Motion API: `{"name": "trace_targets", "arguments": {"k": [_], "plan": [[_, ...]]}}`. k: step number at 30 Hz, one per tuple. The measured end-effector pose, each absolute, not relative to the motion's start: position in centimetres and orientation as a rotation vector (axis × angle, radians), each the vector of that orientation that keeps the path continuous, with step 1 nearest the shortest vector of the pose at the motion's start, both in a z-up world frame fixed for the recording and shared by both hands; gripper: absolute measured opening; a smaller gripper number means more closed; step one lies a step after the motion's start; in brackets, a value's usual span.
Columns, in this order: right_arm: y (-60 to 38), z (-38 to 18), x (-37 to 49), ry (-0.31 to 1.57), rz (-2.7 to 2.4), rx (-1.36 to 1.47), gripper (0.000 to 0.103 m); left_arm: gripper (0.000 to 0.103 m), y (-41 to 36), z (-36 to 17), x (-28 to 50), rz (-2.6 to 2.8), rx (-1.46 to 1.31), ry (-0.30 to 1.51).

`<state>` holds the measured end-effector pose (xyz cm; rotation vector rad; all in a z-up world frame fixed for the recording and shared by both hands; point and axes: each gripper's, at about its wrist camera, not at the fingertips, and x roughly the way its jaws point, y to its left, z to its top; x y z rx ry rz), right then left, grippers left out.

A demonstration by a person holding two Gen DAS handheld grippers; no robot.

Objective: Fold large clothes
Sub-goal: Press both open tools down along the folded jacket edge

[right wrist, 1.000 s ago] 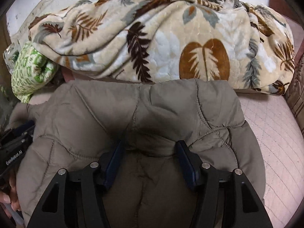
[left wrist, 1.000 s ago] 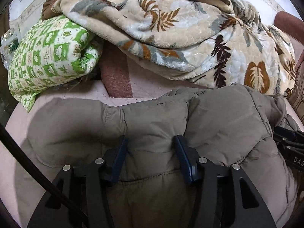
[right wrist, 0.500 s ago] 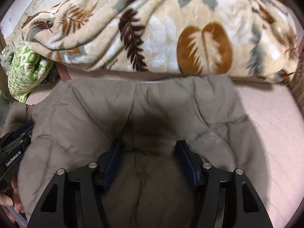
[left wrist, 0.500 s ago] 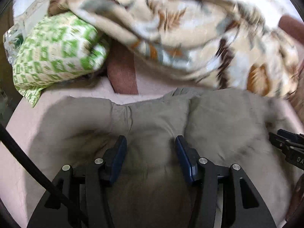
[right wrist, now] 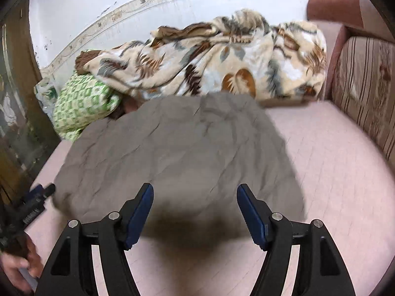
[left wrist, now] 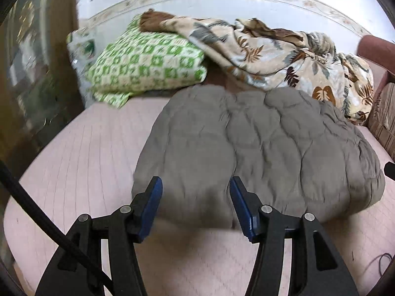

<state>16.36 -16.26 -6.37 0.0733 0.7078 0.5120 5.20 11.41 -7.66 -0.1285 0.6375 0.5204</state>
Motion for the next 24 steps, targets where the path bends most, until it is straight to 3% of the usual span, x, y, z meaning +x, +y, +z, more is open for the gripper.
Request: {"name": "trace_targets", "arguments": {"k": [9, 24], "plan": [[-13.1, -8.5, 16.8, 0.712, 0.545, 0.012, 0.074, 0.056, 12.9, -10.7, 6.6, 0.522, -0.153, 0.666], [-12.2, -12.3, 21.0, 0.765, 0.508, -0.002, 0.075, 0.058, 12.6, -11.5, 9.7, 0.551, -0.041, 0.648]]}}
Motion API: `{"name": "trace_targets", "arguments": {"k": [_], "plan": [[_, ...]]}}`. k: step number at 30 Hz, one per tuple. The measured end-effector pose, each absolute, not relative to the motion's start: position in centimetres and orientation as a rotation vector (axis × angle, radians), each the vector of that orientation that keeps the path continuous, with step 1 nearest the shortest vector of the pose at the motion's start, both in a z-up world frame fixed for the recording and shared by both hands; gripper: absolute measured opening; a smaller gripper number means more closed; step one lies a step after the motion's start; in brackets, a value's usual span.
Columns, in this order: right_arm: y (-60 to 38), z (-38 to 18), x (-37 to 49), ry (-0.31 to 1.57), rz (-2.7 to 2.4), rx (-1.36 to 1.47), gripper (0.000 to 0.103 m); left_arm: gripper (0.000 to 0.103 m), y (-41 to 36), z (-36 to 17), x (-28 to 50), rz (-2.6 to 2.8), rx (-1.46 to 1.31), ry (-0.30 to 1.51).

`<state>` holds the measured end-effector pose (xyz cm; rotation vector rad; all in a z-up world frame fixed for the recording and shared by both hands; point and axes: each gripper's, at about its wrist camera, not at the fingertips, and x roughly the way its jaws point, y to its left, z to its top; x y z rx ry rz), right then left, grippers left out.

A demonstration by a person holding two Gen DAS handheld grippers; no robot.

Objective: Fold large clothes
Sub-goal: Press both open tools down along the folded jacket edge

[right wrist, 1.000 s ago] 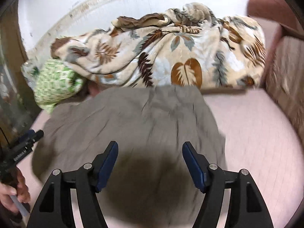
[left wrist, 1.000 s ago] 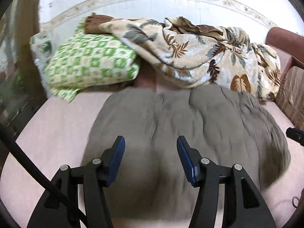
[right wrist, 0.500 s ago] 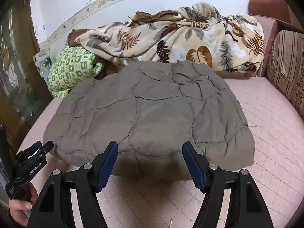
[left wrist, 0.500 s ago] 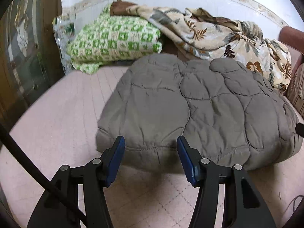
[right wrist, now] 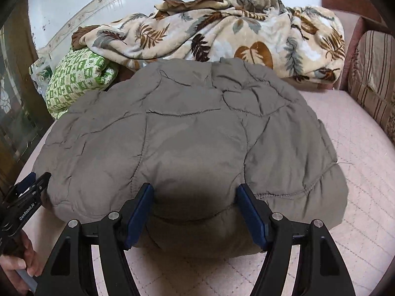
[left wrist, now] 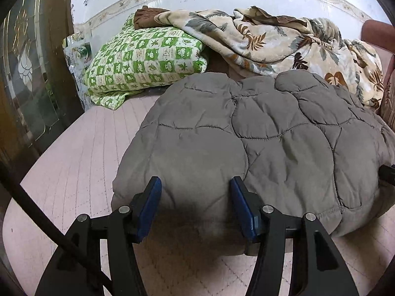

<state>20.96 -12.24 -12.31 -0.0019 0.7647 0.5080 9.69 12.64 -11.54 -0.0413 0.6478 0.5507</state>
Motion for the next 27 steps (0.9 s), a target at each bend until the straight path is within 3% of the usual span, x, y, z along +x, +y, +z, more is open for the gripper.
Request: {"name": "trace_targets", "arguments": {"k": [27], "plan": [[-11.7, -13.7, 21.3, 0.775, 0.528, -0.034, 0.083, 0.063, 12.9, -12.3, 10.5, 0.562, -0.021, 0.673]]}}
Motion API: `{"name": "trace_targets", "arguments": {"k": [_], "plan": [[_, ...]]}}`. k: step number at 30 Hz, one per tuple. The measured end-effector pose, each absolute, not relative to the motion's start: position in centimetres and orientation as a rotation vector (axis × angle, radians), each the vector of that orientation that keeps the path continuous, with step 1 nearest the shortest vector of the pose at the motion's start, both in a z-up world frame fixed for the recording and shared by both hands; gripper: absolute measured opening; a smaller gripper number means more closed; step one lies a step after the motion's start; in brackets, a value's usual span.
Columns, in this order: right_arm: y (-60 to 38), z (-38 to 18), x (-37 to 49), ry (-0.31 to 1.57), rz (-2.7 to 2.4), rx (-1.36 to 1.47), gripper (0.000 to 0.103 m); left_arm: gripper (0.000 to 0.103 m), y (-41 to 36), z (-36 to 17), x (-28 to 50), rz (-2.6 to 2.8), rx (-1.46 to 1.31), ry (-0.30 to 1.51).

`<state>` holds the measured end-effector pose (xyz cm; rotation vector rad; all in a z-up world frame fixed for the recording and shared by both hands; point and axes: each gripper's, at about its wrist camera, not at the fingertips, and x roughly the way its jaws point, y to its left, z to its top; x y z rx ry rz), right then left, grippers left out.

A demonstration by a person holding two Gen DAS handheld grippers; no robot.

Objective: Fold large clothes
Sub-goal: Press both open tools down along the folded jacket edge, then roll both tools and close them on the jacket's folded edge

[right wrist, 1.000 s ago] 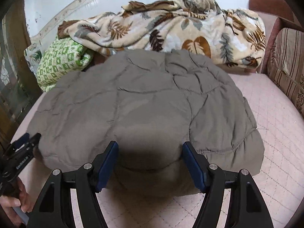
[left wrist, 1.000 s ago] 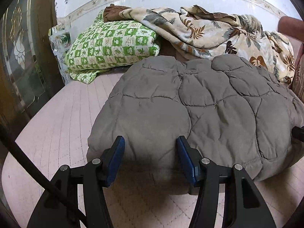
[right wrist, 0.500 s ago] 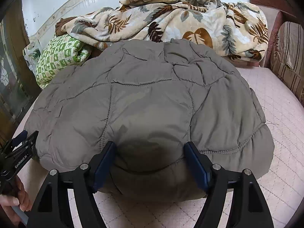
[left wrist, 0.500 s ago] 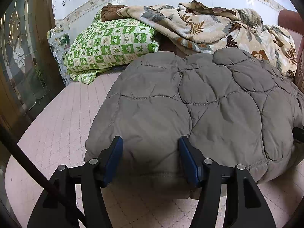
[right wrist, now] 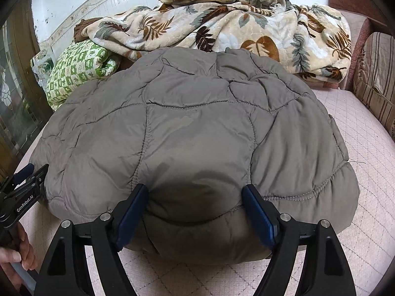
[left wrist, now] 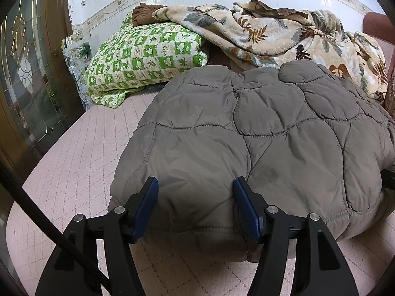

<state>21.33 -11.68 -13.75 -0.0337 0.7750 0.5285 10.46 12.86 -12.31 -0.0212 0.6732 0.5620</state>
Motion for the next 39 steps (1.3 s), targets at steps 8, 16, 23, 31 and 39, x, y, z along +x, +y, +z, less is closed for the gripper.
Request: {"name": "trace_targets", "arguments": {"k": [8, 16, 23, 31, 39], "plan": [[-11.6, -13.8, 21.3, 0.775, 0.528, -0.034, 0.083, 0.063, 12.9, -12.2, 10.4, 0.563, -0.02, 0.673], [-11.7, -13.8, 21.3, 0.775, 0.529, -0.034, 0.083, 0.063, 12.9, -12.2, 10.4, 0.563, -0.02, 0.673], [-11.6, -13.7, 21.3, 0.774, 0.531, -0.032, 0.083, 0.063, 12.9, -12.2, 10.4, 0.563, -0.021, 0.673], [-12.5, -12.8, 21.2, 0.781, 0.56, 0.016, 0.084, 0.063, 13.3, -12.1, 10.4, 0.553, -0.05, 0.679], [-16.2, -11.5, 21.3, 0.782, 0.544, 0.128, 0.084, 0.063, 14.4, -10.8, 9.3, 0.55, -0.114, 0.678]]}}
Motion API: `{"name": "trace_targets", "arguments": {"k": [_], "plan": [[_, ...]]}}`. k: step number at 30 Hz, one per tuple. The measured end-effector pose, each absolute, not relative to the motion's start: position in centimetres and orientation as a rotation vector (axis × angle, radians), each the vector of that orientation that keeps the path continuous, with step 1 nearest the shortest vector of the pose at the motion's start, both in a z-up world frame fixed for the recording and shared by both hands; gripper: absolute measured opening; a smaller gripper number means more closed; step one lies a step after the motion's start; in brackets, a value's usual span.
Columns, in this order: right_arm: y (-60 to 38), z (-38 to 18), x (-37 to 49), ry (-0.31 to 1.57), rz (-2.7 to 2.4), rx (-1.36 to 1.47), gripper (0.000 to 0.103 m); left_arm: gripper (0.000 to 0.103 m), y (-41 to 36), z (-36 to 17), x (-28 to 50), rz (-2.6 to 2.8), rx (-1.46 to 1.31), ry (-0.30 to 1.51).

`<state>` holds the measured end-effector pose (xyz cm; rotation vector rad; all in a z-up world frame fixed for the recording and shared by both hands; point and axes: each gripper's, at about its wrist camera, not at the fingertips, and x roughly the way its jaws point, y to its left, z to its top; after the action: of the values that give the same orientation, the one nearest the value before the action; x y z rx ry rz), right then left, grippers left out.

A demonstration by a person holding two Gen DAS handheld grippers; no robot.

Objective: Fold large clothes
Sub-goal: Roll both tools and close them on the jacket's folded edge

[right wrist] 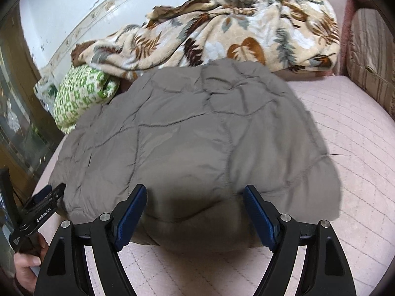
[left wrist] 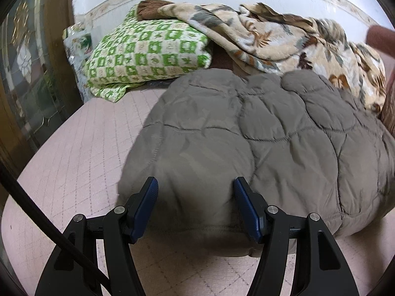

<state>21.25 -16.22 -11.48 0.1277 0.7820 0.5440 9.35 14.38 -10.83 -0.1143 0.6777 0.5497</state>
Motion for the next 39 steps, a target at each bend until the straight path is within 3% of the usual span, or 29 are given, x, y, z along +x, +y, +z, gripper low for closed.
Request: {"name": "trace_targets", "arguments": {"k": [13, 25, 28, 39], "plan": [[-28.0, -12.2, 23.1, 0.838, 0.316, 0.44, 0.084, 0.063, 24.9, -11.6, 3.7, 0.606, -0.641, 0.715], [-30.8, -14.7, 23.8, 0.91, 0.351, 0.715, 0.084, 0.063, 25.5, -12.7, 2.6, 0.504, -0.844, 0.682], [-31.1, -15.4, 24.1, 0.928, 0.354, 0.775, 0.084, 0.073, 25.0, -12.7, 3.0, 0.444, -0.872, 0.68], [-29.6, -19.2, 25.2, 1.003, 0.355, 0.926, 0.085, 0.08, 24.4, -13.8, 5.0, 0.43, -0.849, 0.67]]}}
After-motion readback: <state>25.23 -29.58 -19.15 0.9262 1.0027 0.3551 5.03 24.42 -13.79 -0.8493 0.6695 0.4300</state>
